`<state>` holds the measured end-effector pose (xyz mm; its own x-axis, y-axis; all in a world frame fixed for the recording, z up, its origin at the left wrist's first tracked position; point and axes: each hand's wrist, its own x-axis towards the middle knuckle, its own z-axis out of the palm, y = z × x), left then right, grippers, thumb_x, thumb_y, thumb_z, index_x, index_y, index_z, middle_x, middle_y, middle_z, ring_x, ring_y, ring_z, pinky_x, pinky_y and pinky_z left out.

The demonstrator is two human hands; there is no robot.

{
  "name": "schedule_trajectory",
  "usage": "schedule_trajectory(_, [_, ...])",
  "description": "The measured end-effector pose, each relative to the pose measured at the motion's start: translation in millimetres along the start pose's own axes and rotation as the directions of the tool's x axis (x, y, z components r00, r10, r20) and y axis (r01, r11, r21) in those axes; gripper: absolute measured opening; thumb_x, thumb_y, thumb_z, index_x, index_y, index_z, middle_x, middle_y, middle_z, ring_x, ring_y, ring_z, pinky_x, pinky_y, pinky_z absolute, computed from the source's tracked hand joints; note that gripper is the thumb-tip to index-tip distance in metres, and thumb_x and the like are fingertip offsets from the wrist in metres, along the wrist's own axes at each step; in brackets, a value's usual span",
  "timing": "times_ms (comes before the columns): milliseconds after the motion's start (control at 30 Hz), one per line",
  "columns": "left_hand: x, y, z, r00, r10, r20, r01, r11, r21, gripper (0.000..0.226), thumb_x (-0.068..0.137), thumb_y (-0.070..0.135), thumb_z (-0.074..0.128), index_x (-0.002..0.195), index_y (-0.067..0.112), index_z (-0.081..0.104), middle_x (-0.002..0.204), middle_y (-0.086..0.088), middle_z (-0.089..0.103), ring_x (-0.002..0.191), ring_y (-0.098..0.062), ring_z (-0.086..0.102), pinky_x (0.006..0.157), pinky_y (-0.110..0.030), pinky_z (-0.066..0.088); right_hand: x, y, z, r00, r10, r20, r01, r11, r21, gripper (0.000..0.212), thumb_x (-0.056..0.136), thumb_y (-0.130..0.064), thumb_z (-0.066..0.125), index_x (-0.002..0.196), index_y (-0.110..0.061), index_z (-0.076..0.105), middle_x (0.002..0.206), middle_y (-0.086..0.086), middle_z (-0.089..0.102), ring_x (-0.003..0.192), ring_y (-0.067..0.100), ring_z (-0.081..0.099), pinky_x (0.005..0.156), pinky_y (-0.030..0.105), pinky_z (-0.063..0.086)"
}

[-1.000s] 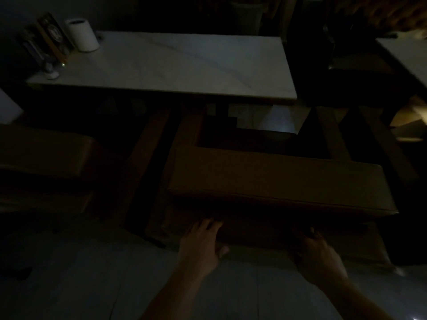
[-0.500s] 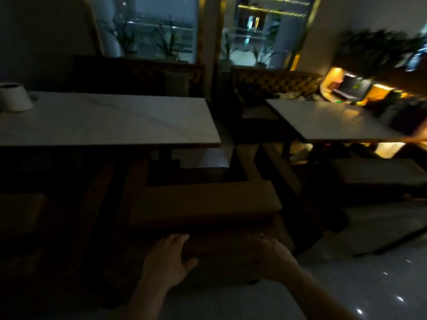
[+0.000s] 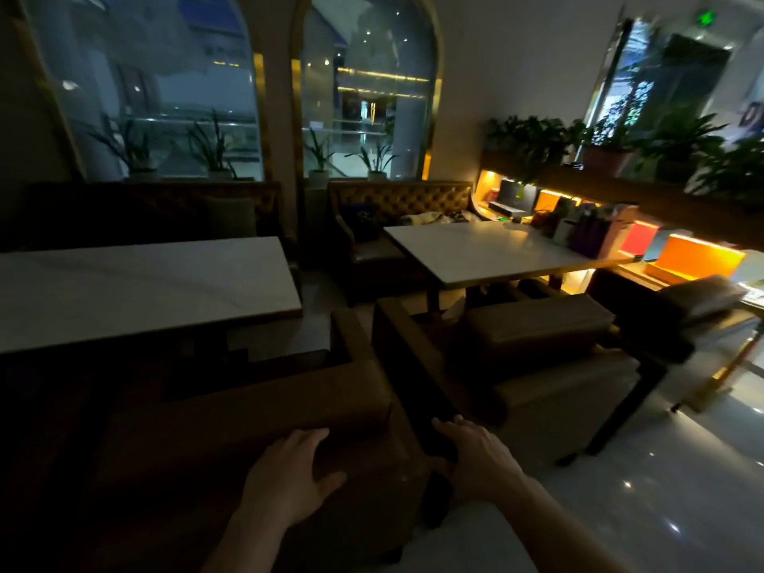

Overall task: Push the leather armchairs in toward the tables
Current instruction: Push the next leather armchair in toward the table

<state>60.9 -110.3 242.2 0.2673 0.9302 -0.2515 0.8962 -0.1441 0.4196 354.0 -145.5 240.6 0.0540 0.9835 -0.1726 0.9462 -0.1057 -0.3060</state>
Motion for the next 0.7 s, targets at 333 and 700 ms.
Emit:
schedule_trajectory(333, [67,211,73,0.991,0.132,-0.028,-0.131,0.99,0.043,0.086,0.078,0.076,0.054,0.15,0.042,0.023,0.159,0.012,0.024,0.144,-0.018,0.024,0.113,-0.042,0.028,-14,217,-93,0.997,-0.019,-0.072,0.013,0.997,-0.082,0.051,0.09,-0.041,0.062,0.139,-0.036,0.047,0.137,-0.009,0.048,0.128,0.017,0.048,0.101,0.029,0.043])
schedule_trajectory(700, [171,395,138,0.97,0.244,0.006,-0.243,0.964,0.104,0.091,0.08,0.075,0.056,0.154,0.039,0.016,0.163,0.007,0.016,0.147,-0.021,0.017,0.119,-0.045,0.019,30,373,-133,0.991,0.067,-0.115,-0.083,0.986,-0.142,0.081,0.086,-0.051,0.064,0.154,-0.034,0.024,0.152,0.001,0.036,0.138,0.025,0.034,0.112,0.041,0.035])
